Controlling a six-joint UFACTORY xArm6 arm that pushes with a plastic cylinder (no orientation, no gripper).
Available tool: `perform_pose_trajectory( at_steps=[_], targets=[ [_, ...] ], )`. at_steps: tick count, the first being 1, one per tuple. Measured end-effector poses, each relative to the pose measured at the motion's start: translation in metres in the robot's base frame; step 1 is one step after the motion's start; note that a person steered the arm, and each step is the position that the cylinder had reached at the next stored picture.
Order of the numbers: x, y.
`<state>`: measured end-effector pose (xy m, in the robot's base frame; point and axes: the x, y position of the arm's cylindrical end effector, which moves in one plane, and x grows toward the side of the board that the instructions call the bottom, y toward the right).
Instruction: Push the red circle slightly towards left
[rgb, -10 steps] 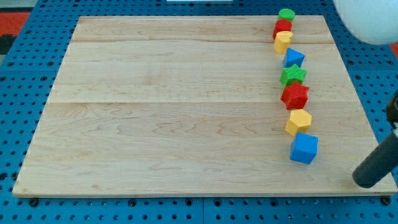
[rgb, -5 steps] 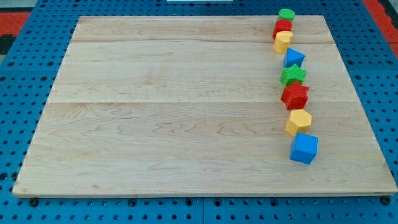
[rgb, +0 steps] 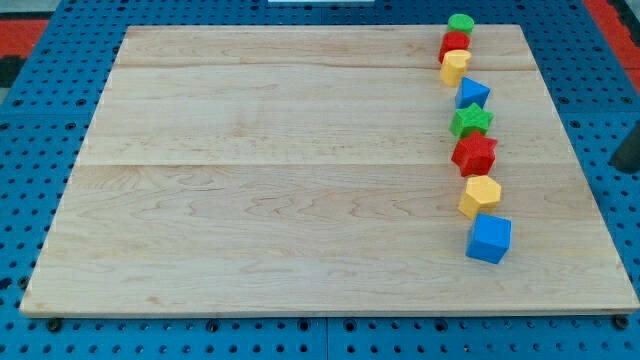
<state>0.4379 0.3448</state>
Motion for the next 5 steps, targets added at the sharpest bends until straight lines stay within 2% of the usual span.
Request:
perform_pose_trajectory(
  at_steps=[1,4,5],
  targets=[
    [-0.032,0.000],
    [-0.149,-0.096],
    [-0.160,-0.097]
  ],
)
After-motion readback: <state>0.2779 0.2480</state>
